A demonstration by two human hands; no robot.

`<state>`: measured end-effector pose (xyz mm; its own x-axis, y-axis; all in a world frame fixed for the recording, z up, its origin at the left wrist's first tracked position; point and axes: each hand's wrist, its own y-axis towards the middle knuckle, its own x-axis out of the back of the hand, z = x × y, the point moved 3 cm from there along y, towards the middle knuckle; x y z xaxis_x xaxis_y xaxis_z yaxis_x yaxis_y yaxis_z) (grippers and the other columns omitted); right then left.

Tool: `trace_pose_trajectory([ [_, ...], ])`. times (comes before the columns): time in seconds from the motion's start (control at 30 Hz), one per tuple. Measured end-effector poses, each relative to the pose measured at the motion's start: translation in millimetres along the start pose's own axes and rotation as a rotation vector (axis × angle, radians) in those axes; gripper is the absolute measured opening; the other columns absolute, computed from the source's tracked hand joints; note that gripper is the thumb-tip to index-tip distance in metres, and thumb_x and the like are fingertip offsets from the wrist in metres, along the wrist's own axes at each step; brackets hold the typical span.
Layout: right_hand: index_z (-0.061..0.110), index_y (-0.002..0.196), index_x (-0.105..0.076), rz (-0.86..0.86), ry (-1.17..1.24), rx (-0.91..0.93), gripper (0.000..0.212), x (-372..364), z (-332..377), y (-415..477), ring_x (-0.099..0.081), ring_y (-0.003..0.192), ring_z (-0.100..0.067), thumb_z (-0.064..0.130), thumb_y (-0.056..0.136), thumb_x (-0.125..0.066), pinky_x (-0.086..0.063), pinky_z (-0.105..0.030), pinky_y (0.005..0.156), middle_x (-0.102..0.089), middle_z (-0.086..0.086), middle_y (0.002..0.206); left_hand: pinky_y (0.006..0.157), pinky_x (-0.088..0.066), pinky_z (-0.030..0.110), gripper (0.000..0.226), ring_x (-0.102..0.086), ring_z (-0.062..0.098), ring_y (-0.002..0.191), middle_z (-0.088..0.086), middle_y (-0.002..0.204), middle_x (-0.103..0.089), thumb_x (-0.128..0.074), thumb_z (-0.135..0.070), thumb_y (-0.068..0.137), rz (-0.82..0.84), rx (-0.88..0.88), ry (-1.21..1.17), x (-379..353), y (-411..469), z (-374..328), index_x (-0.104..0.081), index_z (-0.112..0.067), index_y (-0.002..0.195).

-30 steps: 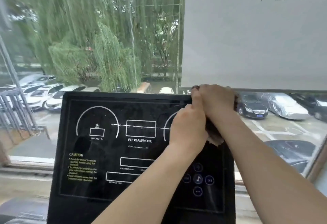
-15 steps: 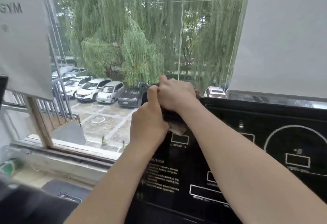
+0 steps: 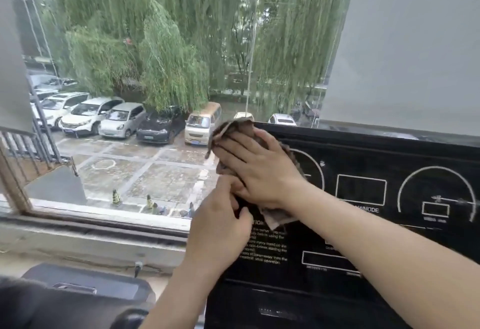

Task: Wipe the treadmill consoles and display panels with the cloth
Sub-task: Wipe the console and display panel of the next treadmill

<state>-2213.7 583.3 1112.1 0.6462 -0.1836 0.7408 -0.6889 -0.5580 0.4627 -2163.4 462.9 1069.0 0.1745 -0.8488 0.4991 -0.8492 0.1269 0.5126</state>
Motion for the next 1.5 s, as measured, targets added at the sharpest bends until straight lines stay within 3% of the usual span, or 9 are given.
trace_pose_trajectory([
  [0.23, 0.015, 0.091, -0.069, 0.053, -0.093, -0.226, 0.075, 30.2, -5.7, 70.3, -0.063, 0.090, -0.026, 0.053, 0.089, -0.005, -0.039, -0.035, 0.073, -0.069, -0.005, 0.096, 0.091, -0.044, 0.037, 0.031, -0.051, 0.017, 0.105, -0.004, 0.113, -0.053, -0.051, -0.017, 0.091, -0.240, -0.039, -0.087, 30.2, 60.5, 8.6, -0.054, -0.026, 0.120],
  [0.43, 0.017, 0.071, -0.075, 0.010, -0.127, 0.042, 0.045, 2.3, 37.5, 44.4, -0.061, 0.087, -0.026, 0.039, 0.092, -0.042, -0.023, -0.049, 0.109, -0.067, 0.000, 0.070, 0.098, -0.039, 0.026, 0.032, -0.053, 0.008, 0.117, -0.006, 0.130, -0.057, -0.043, -0.021, 0.099, -0.120, 0.258, -0.563, 20.7, 51.6, 59.8, -0.055, -0.025, 0.129],
  [0.6, 0.022, 0.077, -0.074, 0.298, -0.087, 0.358, 0.041, -54.3, 139.8, -53.9, -0.057, 0.092, -0.027, 0.039, 0.092, -0.040, -0.020, -0.046, 0.108, -0.069, 0.002, 0.078, 0.087, -0.051, 0.043, 0.036, -0.066, 0.025, 0.094, 0.006, 0.092, -0.073, -0.038, -0.030, 0.098, 0.274, 0.388, -0.504, -18.6, 11.5, 77.3, -0.070, -0.015, 0.089],
  [0.77, 0.010, 0.078, -0.067, 0.226, 0.012, 0.515, 0.038, -53.9, 136.7, -67.0, -0.058, 0.090, -0.031, 0.036, 0.094, -0.043, -0.025, -0.046, 0.112, -0.065, -0.008, 0.081, 0.093, -0.049, 0.037, 0.041, -0.067, 0.019, 0.101, 0.000, 0.106, -0.072, -0.042, -0.054, 0.093, 0.364, 0.556, -0.720, -23.0, -12.8, 97.4, -0.067, -0.026, 0.110],
  [0.93, 0.008, 0.090, -0.070, 0.002, -0.033, 0.207, 0.038, -20.2, 69.3, -3.2, -0.060, 0.101, -0.029, 0.032, 0.095, -0.040, -0.024, -0.046, 0.115, -0.067, -0.006, 0.090, 0.096, -0.048, 0.025, 0.032, -0.059, 0.006, 0.114, -0.004, 0.119, -0.066, -0.029, -0.031, 0.106, 0.226, 0.277, -0.886, -3.4, 12.4, 67.3, -0.059, -0.028, 0.115],
  [1.13, 0.009, 0.069, -0.067, 0.008, 0.136, 0.119, 0.033, -55.6, 152.7, -54.3, -0.057, 0.077, -0.030, 0.027, 0.090, -0.049, -0.027, -0.047, 0.110, -0.059, -0.007, 0.064, 0.085, -0.052, 0.035, 0.044, -0.066, 0.014, 0.096, -0.002, 0.096, -0.072, -0.029, -0.045, 0.099, 0.259, 0.508, -0.477, -23.2, -64.0, 130.4, -0.068, -0.025, 0.093],
  [1.3, 0.016, 0.096, -0.075, 0.310, 0.448, 0.041, 0.042, -81.1, 236.7, -138.1, -0.060, 0.107, -0.024, 0.035, 0.078, -0.043, -0.012, -0.035, 0.117, -0.071, 0.000, 0.094, 0.078, -0.037, 0.013, 0.031, -0.057, 0.015, 0.102, -0.010, 0.101, -0.062, -0.029, -0.025, 0.099, 0.367, 0.478, -0.157, -35.5, -161.8, 160.7, -0.059, -0.030, 0.106],
  [1.4, 0.018, 0.106, -0.071, 0.332, 0.588, -0.095, 0.045, -70.4, 250.1, -155.4, -0.056, 0.108, -0.019, 0.038, 0.079, -0.043, -0.015, -0.033, 0.115, -0.070, 0.003, 0.097, 0.081, -0.045, 0.035, 0.033, -0.059, 0.015, 0.092, -0.003, 0.099, -0.067, -0.033, -0.026, 0.093, 0.322, 0.420, -0.135, -29.1, -172.9, 152.7, -0.061, -0.020, 0.110],
  [1.5, 0.017, 0.109, -0.069, 0.312, 0.572, -0.025, 0.041, -69.4, 248.2, -166.2, -0.056, 0.110, -0.019, 0.039, 0.084, -0.046, -0.020, -0.037, 0.113, -0.068, 0.002, 0.104, 0.065, -0.037, 0.031, 0.017, -0.053, 0.012, 0.070, -0.003, 0.073, -0.061, -0.044, -0.013, 0.087, 0.322, 0.373, -0.125, -23.5, -171.8, 152.6, -0.060, -0.016, 0.092],
])
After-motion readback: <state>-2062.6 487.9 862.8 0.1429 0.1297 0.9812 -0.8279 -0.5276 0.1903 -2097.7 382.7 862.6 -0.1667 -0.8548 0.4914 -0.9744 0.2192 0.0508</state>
